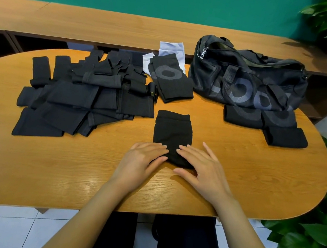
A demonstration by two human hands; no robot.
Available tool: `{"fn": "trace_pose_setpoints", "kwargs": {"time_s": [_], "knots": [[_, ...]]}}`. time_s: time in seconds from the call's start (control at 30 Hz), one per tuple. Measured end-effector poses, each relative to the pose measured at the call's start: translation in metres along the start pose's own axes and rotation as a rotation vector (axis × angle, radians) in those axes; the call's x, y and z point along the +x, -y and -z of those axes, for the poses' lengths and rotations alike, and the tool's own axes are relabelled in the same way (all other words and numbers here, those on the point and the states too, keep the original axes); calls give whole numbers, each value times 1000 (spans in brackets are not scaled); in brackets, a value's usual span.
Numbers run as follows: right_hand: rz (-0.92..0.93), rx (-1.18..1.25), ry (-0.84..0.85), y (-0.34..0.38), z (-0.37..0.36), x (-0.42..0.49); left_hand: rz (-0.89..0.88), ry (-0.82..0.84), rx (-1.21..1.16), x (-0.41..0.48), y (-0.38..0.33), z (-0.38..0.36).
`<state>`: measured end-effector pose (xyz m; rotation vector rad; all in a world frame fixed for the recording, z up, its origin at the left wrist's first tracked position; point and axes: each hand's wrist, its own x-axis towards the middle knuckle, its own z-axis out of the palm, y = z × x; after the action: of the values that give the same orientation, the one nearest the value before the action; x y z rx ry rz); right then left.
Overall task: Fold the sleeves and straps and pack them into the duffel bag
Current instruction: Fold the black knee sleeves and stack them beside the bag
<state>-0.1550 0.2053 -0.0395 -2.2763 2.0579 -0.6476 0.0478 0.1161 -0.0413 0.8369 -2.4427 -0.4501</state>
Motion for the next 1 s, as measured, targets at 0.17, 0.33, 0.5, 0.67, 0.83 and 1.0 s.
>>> {"fn": "trace_pose_setpoints", "kwargs": {"time_s": [0.17,0.33,0.5,0.67,0.83,1.0], "knots": [[24,16,-101,-1,-1,-1,-2,-78,-6,-2,-3,3],[-13,50,-180,-1,-2,-3,-3,-87,-13,-3,-4,5],[-47,42,-217,-3,-2,-2,39,-142,17,-4,-3,4],[-74,72,-266,-4,-2,-1,41,-154,24,-2,-4,7],[-167,94,-323,1,3,-1,115,-167,-10,-3,-7,8],[-200,94,-341,1,3,0,140,-96,-41,-2,-8,9]]}}
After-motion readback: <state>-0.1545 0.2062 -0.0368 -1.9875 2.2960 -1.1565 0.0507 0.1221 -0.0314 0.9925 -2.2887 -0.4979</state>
